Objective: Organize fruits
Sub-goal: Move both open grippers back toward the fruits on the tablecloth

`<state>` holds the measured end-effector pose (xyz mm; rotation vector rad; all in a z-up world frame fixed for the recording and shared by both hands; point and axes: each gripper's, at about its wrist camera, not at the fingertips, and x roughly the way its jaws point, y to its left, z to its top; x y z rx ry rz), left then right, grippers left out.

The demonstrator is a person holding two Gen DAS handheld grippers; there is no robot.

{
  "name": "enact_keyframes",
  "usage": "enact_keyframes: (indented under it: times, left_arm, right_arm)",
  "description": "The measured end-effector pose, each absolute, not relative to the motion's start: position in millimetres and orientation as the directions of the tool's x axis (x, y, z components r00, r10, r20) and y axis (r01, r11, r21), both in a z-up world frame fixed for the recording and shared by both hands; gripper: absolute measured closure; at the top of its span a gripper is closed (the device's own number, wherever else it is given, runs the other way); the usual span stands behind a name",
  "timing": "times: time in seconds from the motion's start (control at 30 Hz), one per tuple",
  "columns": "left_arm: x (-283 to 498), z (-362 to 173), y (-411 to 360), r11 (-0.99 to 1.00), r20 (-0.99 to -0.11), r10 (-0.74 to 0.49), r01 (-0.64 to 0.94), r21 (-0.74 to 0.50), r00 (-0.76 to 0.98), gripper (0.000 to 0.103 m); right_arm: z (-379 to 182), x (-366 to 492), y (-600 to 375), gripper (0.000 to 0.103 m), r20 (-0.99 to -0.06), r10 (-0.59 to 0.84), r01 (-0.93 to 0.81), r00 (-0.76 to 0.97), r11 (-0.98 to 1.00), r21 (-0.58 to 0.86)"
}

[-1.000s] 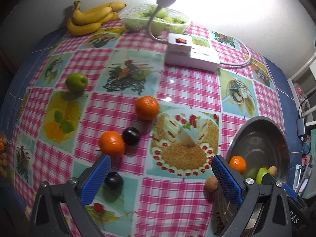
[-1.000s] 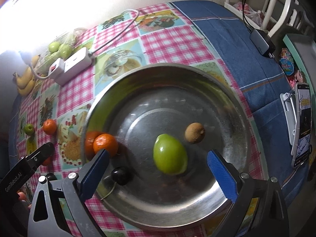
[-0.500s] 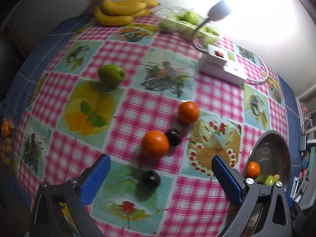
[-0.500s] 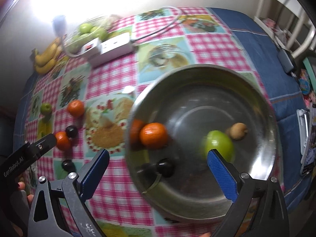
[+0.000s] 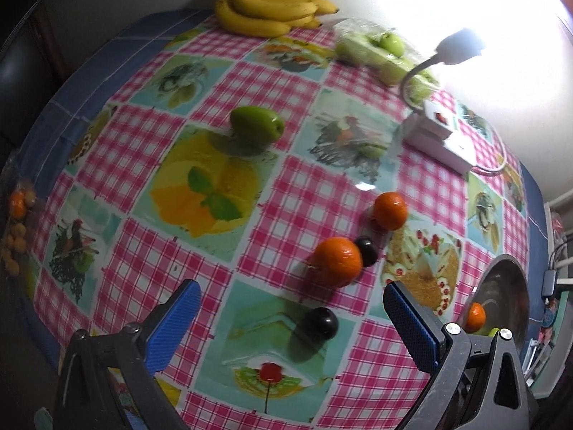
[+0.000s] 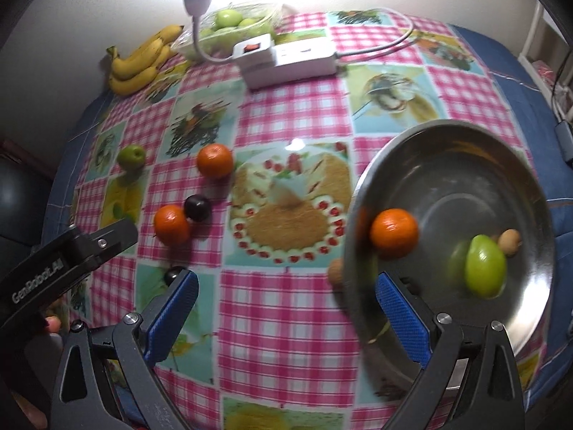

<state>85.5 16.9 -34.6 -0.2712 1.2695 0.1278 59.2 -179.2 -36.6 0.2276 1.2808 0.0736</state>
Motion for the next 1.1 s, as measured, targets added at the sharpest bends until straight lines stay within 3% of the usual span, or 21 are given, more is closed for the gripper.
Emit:
enact_keyframes:
  times: [0.73,0.83,0.9,1.1]
  left_arm:
    - [85.5,-86.9,84.8,0.907,-0.99,0.009,-0.417,-0.052,0.143,0.0]
    - [84.1,-91.6,93.0,0.903,-0.99,0.014,-0.427,-0.048,0.14,0.001]
    - [84.4,-93.4,99.0,0.901,-0.99,0.01,-0.43,-0.053,0.142,0.001]
    - [83.0,-95.8,105.7,0.896,-0.988,-0.005,-0.437,-0.072,0.152,0.001]
  right_arm:
    - [-68.6,68.9,-103.6,0.005,-0.935,0.29,-0.081,0.206,0.957,0.279]
    - [-72.0,69.2,-94.7,0.016,-0.937,0.289,-0.099,0.198,0.957,0.274]
    - [-75.1,69.8,-91.9,0.031,-0.941,0.284,-0.104,0.184,0.958,0.269]
    - [-82.5,70.8,-85.5,0.042,-0.941,0.298,-0.109,0.162,0.953,0.283]
